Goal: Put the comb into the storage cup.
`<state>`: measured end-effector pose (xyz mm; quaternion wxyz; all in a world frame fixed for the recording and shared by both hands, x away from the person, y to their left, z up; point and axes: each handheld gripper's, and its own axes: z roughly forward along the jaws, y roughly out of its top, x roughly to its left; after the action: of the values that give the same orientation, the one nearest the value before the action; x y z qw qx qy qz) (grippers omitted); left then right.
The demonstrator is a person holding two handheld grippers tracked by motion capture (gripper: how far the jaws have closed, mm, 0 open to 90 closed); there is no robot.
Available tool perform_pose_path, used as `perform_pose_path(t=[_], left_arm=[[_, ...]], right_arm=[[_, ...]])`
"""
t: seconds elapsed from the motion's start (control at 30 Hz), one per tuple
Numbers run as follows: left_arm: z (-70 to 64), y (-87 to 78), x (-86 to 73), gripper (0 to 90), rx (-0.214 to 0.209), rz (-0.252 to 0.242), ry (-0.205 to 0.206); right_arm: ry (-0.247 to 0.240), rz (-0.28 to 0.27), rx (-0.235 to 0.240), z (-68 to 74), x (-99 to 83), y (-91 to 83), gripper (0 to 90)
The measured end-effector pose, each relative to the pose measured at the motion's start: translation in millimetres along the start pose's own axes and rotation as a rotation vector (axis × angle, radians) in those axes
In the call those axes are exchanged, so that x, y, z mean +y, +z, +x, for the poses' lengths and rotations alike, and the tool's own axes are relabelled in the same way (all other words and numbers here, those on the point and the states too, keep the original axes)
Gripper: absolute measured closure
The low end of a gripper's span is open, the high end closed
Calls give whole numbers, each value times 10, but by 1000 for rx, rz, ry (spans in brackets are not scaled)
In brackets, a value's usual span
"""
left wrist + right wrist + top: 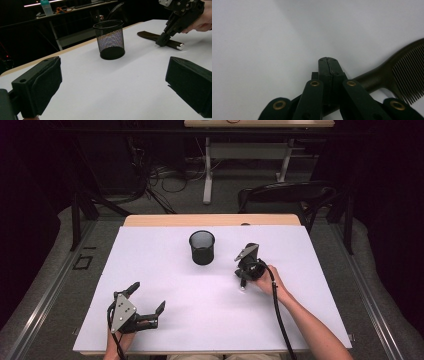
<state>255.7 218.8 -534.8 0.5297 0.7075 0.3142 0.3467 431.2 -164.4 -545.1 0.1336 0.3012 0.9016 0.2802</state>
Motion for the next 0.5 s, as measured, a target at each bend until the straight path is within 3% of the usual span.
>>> perform_pose_path(t=[0.5], left_arm=[[-4, 8, 1, 5, -2, 3, 1]], right_arm=[[1, 11, -2, -46, -167, -119, 900]])
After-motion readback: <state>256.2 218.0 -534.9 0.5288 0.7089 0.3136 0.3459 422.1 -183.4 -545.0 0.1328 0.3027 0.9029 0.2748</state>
